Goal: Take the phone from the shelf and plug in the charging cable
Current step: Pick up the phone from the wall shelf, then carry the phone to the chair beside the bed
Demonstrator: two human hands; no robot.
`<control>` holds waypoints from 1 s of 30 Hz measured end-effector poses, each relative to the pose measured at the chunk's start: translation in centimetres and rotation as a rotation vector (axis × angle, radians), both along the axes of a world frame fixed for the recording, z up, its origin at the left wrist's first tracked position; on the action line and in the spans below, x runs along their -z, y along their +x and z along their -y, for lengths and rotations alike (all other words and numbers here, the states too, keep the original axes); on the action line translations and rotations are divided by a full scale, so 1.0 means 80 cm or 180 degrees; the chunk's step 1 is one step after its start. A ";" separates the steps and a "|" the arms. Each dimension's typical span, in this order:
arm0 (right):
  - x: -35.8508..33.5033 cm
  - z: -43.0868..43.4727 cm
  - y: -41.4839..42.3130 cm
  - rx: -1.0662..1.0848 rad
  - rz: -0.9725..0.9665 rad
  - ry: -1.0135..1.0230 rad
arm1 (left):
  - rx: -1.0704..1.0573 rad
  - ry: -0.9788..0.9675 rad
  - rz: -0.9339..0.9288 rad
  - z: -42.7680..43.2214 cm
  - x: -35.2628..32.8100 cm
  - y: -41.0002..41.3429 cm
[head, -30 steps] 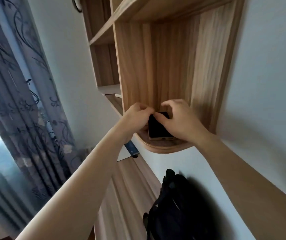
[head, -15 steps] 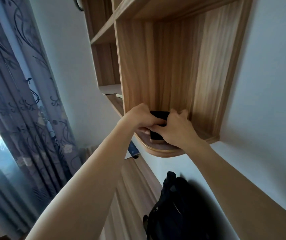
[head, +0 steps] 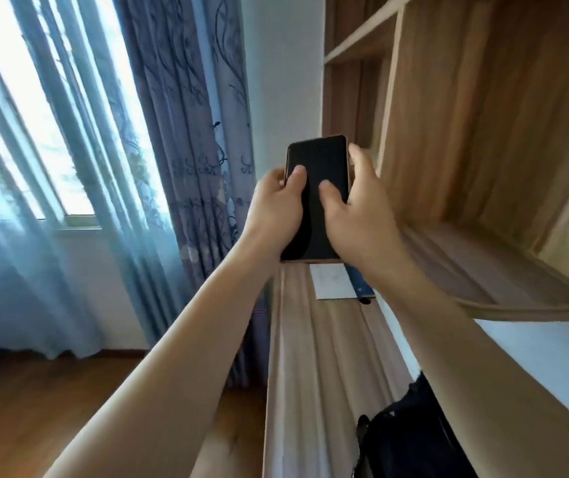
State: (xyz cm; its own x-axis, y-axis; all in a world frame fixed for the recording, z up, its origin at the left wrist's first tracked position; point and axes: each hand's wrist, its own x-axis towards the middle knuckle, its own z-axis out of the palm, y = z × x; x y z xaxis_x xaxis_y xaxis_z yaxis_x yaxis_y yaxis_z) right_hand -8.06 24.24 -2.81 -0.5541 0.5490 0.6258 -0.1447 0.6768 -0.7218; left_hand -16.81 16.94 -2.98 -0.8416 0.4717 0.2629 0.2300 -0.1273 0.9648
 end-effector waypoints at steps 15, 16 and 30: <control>0.036 0.384 -0.241 -0.2151 0.0565 -0.0666 | -0.1894 -0.0307 0.0348 0.424 0.041 -0.145; 0.038 0.415 -0.256 -0.2219 0.0589 -0.0685 | -0.1952 -0.0354 0.0377 0.455 0.042 -0.158; 0.054 0.602 -0.454 -0.2718 0.0697 -0.1134 | -0.2190 -0.0308 0.0456 0.640 0.048 -0.329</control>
State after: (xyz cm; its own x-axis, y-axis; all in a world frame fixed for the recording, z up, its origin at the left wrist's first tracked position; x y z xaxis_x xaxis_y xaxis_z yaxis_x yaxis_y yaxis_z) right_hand -44.42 -23.91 -7.12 -0.9415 0.0427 0.3343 -0.3257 0.1397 -0.9351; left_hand -43.14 -34.23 -6.79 -0.9802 -0.1638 0.1110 0.0974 0.0891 0.9913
